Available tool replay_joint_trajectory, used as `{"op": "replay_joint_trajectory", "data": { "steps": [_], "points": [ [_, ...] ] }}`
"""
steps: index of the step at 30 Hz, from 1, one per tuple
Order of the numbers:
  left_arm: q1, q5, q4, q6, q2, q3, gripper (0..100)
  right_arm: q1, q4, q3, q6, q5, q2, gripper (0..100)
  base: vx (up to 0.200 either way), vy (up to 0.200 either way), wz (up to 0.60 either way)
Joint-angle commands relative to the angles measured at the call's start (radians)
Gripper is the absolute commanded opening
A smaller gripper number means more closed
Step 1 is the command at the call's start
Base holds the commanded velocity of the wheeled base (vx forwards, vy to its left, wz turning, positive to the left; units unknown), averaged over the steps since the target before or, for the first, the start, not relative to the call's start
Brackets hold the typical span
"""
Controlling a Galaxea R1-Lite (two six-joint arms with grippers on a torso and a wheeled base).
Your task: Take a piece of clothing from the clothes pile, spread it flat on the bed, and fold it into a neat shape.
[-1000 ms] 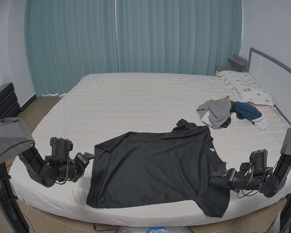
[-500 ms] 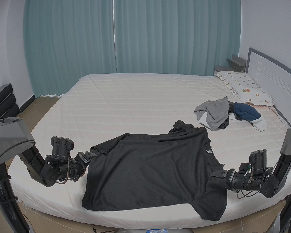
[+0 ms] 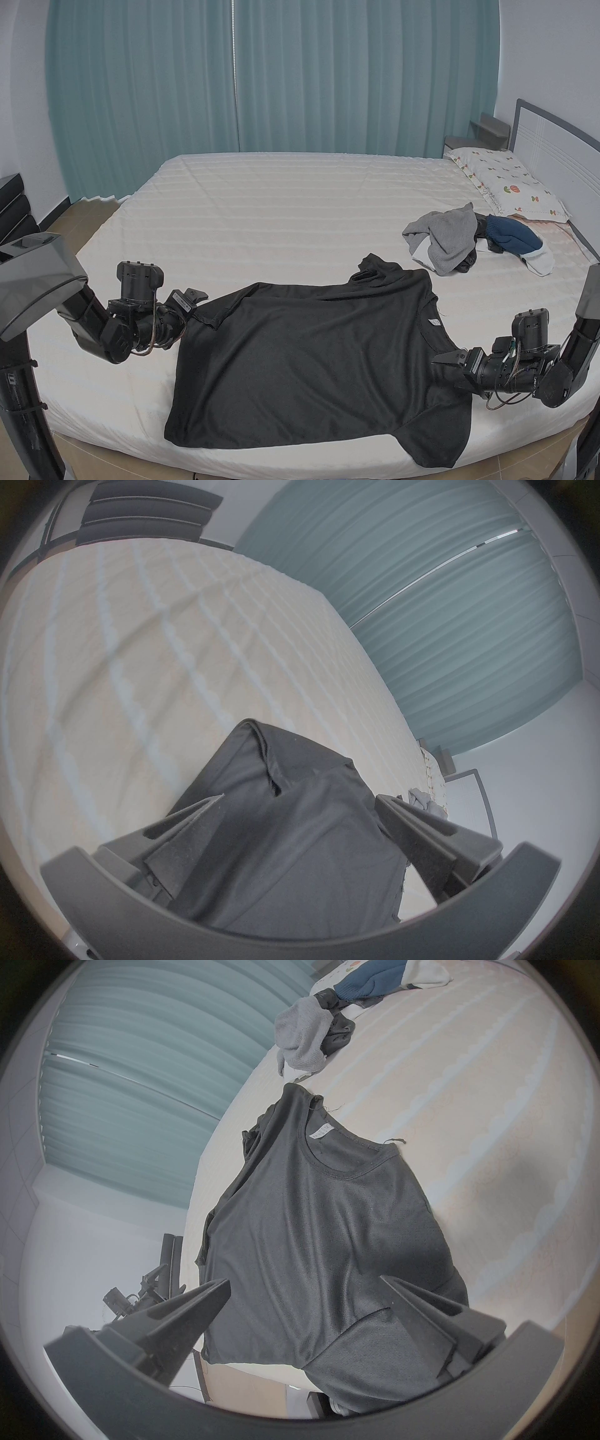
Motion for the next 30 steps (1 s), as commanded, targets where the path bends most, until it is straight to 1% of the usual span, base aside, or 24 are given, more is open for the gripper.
{"op": "replay_joint_trajectory", "data": {
  "steps": [1,5,9,17,19,22,23,27,30],
  "points": [
    [-0.027,0.005,0.083,0.005,0.152,-0.166,100,0.007,0.0,-0.004,0.011,-0.001,0.006,100,0.0,0.0,0.0],
    [-0.036,0.009,0.163,0.007,0.185,-0.263,100,0.006,0.0,-0.004,0.011,-0.001,0.007,100,0.0,0.0,0.0],
    [-0.041,0.009,0.2,0.019,0.198,-0.3,100,0.006,-0.001,-0.005,0.009,-0.005,0.024,100,0.0,0.0,0.0],
    [-0.045,0.008,0.21,0.094,0.225,-0.316,100,0.006,-0.001,-0.005,0.009,-0.008,0.024,100,0.0,0.0,0.0],
    [-0.045,0.015,0.215,0.128,0.254,-0.346,100,0.006,-0.001,-0.005,0.009,-0.008,0.022,100,0.0,0.0,0.0],
    [-0.044,0.022,0.224,0.128,0.271,-0.381,100,0.006,-0.001,-0.005,0.009,-0.008,0.019,100,0.0,0.0,0.0],
    [-0.042,0.022,0.224,0.128,0.276,-0.39,0,0.004,-0.001,-0.005,0.009,-0.008,0.021,100,0.0,0.0,0.0],
    [-0.033,0.023,0.226,0.124,0.296,-0.442,0,0.001,-0.001,-0.005,0.009,-0.008,0.026,100,0.0,0.0,0.0],
    [-0.018,0.043,0.226,0.111,0.307,-0.482,0,0.0,-0.001,-0.007,0.009,-0.008,0.026,100,0.0,0.0,0.0]
  ]
}}
